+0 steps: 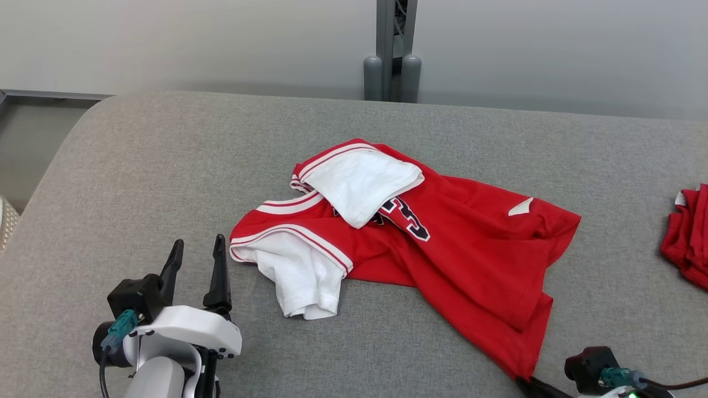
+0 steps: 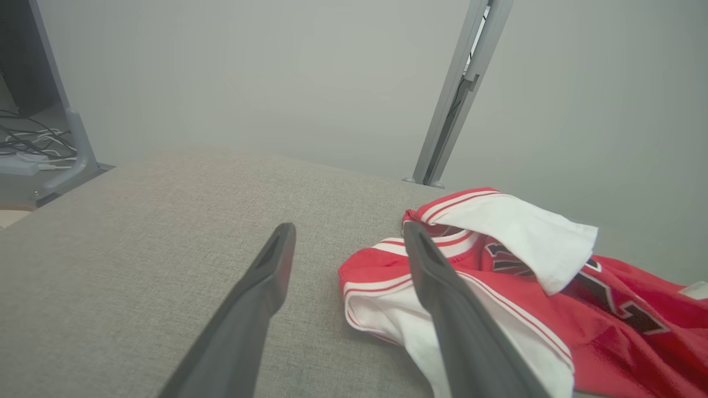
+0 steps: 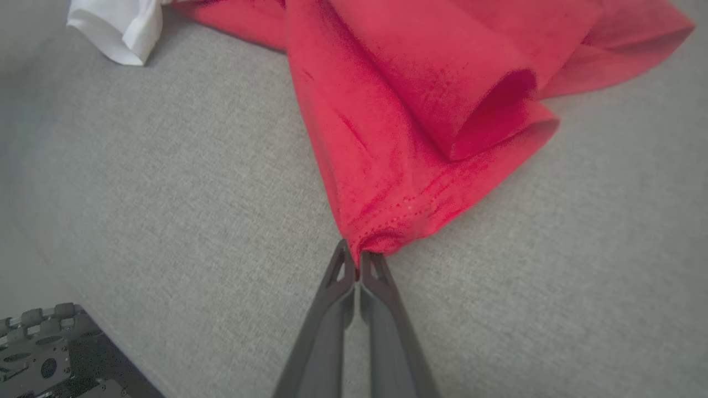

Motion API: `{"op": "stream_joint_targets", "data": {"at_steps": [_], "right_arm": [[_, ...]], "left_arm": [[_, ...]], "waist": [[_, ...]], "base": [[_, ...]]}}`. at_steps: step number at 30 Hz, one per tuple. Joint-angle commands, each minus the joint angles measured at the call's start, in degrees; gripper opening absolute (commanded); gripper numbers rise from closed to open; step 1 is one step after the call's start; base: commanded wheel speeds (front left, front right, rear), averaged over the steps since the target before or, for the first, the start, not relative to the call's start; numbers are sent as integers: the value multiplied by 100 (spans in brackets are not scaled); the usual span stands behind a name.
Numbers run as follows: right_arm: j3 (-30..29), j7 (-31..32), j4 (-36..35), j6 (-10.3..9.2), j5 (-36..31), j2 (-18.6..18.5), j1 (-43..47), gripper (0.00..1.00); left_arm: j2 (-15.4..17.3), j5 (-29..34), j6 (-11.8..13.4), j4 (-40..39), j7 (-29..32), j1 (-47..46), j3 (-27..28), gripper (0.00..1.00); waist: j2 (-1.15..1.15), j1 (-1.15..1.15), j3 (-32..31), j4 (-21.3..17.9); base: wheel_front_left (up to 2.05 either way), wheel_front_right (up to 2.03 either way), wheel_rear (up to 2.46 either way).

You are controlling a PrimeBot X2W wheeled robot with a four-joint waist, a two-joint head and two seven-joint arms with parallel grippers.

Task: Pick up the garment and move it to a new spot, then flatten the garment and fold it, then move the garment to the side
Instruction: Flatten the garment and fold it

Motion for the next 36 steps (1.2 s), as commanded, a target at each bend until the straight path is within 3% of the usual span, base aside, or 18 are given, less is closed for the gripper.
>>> {"op": "stream_joint_targets", "data": {"at_steps": [1, 2, 3, 4, 15, 19, 25, 36], "right_arm": [[-41, 120, -5, -4, 88, -49, 62, 0], [-63, 211, 23, -4, 105, -46, 116, 0], [-57, 259, 15, -4, 47, -68, 134, 46], [-78, 275, -5, -4, 30, -54, 147, 100], [-1099, -26, -271, -4, -244, 107, -47, 100], [-1558, -688, -428, -3, -578, 277, -248, 100], [-2322, -2161, -342, -3, -1207, 867, -510, 100], [-2180, -2744, 325, -3, -1365, 1238, -362, 100]], "left_arm": [[23, -19, 12, 5, -24, -45, -5, 100], [22, -28, 16, 7, -24, -59, -13, 100], [22, -38, 19, 10, -24, -72, -23, 100], [23, -43, 19, 12, -24, -79, -27, 100], [22, -24, 32, 38, -24, -65, -31, 100], [23, -46, 39, 6, -25, -76, -63, 100], [23, -57, 42, -89, -25, -78, -102, 100], [23, -21, 7, -136, -25, -20, -114, 100]], "waist": [[0, 0, 14, -20], [0, 0, 22, -30], [0, 0, 28, -39], [0, 0, 31, -49], [0, 0, -36, -170], [0, 0, -48, -202], [0, 0, -16, -238], [0, 0, 62, -296]], "base": [[0, 0, 0], [0, 0, 0], [0, 0, 0], [0, 0, 0], [0, 0, 0], [0, 0, 0], [0, 0, 0], [0, 0, 0]]}}
